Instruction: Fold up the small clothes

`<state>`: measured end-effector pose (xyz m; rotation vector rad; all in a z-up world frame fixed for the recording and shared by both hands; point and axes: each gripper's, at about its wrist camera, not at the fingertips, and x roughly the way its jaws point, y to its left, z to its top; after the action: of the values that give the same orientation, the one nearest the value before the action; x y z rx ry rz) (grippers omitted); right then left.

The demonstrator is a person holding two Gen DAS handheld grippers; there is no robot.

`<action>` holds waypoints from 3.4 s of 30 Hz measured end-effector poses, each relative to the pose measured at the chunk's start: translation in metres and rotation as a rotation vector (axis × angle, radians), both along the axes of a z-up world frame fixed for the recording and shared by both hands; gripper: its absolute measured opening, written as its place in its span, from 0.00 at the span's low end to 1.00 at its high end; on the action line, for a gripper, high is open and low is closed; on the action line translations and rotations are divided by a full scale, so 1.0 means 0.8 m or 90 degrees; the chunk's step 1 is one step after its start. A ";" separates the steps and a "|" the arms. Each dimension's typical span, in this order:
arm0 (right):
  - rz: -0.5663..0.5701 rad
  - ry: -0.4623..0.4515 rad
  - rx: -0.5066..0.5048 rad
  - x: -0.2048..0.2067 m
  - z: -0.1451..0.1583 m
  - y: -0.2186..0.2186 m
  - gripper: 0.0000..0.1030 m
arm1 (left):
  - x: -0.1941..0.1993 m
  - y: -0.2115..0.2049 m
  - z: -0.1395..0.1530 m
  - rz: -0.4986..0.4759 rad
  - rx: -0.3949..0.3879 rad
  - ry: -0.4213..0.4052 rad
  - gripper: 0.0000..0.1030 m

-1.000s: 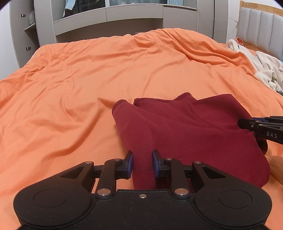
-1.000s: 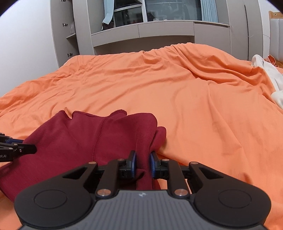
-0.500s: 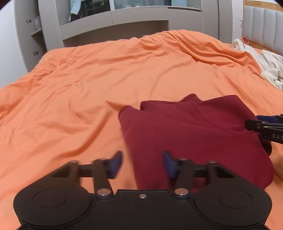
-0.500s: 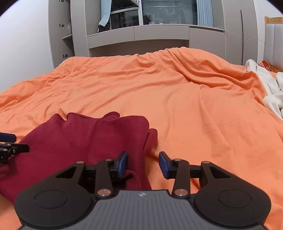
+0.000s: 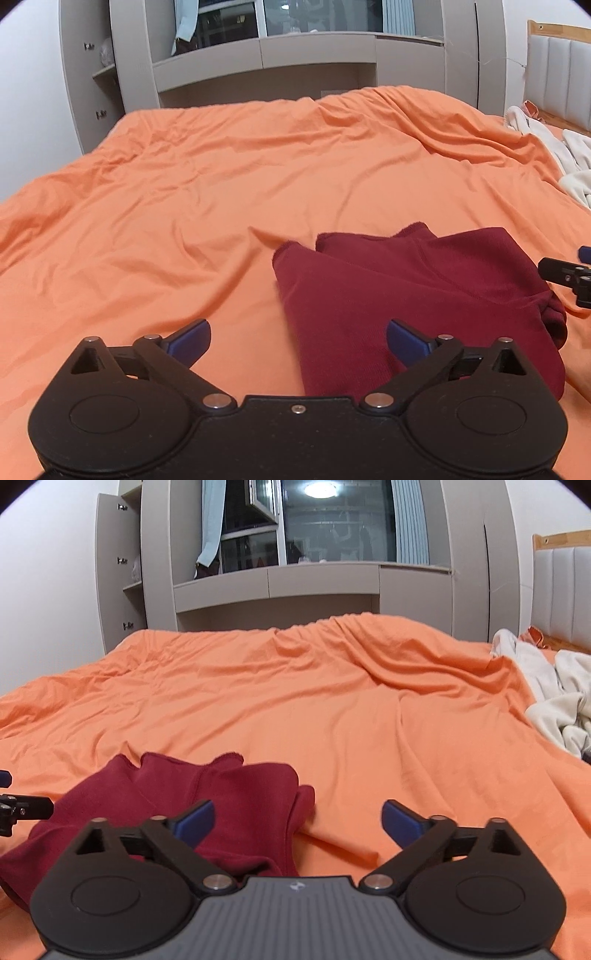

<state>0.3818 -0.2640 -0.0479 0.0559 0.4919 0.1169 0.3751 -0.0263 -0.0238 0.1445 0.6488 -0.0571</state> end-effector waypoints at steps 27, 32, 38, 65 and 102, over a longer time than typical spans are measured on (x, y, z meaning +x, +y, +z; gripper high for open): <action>0.006 -0.183 -0.008 -0.155 0.070 0.015 1.00 | -0.151 0.027 0.039 0.011 -0.090 -0.144 0.99; 0.009 -0.220 -0.010 -0.197 0.075 0.023 1.00 | -0.195 0.025 0.041 0.013 -0.096 -0.187 0.99; -0.001 -0.250 -0.020 -0.252 0.068 0.027 1.00 | -0.243 0.025 0.037 0.016 -0.100 -0.222 0.99; -0.017 -0.241 -0.075 -0.388 0.018 0.045 1.00 | -0.355 0.051 -0.024 0.051 -0.119 -0.189 0.99; -0.017 -0.211 -0.089 -0.381 0.013 0.049 1.00 | -0.360 0.054 -0.033 0.062 -0.111 -0.181 0.99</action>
<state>0.0772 -0.2252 -0.0372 -0.0926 0.1677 0.0642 0.0873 0.0167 -0.0499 -0.0481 0.3642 0.0016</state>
